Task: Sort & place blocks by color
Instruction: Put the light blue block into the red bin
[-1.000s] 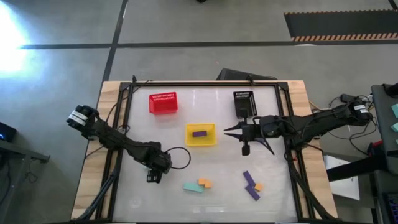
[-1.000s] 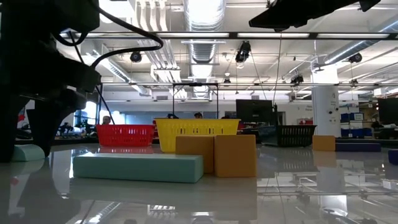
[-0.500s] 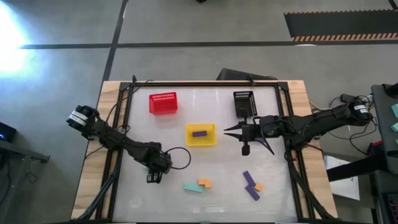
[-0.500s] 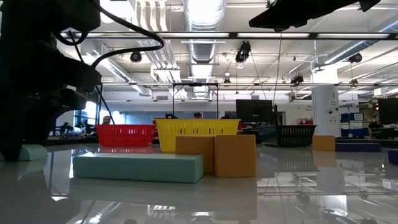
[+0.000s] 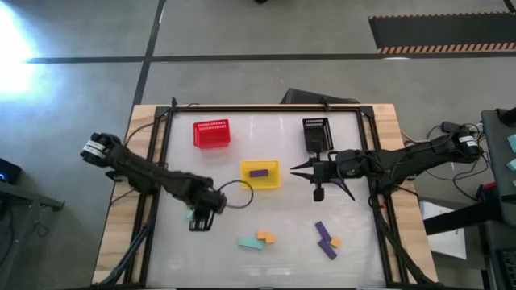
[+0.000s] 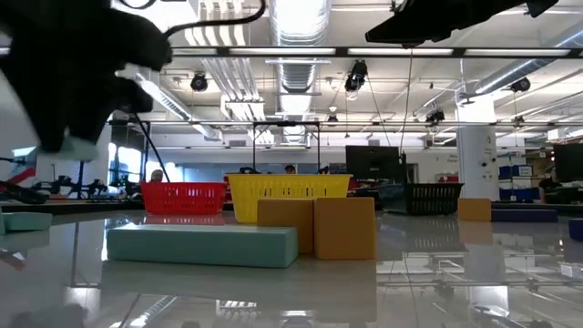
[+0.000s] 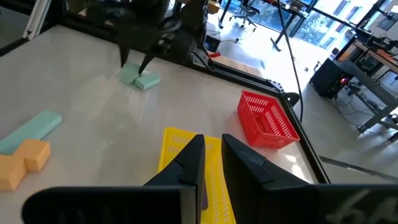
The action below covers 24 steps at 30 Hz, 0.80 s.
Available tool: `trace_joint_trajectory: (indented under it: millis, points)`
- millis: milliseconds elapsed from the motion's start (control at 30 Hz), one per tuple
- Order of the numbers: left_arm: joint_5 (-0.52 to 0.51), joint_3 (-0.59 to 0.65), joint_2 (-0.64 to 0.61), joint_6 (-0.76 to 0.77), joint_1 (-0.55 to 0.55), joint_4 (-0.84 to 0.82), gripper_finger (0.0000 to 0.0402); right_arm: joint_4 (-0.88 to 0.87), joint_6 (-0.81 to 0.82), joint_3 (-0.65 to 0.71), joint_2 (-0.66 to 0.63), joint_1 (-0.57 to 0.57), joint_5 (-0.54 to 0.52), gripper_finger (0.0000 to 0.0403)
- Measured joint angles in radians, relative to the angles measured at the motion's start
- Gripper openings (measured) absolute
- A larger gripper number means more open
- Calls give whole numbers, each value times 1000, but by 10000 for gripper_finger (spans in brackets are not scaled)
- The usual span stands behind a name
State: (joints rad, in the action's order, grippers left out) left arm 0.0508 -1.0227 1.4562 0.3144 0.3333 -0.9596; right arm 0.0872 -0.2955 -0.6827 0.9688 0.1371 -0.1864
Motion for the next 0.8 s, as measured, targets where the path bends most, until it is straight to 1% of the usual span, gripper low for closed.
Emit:
trace_joint_trajectory:
  millis: [167, 333, 567, 700, 800]
  points:
    - [-8, -84, -26, -141, -156, -106, 115, 0, 0, 0, 0, 0, 0, 43]
    - [-49, -115, -48, -349, -342, -157, 114, -3, 0, 0, 0, 0, 0, 43]
    - [-89, -118, -40, -654, -629, -147, 114, -3, -3, 0, 0, 0, 0, 43]
    - [-107, -117, -15, -785, -784, -102, 115, -3, -3, 0, 0, 0, 0, 43]
    - [-109, -117, 12, -869, -878, -53, 114, 0, -4, 0, 0, 0, 0, 43]
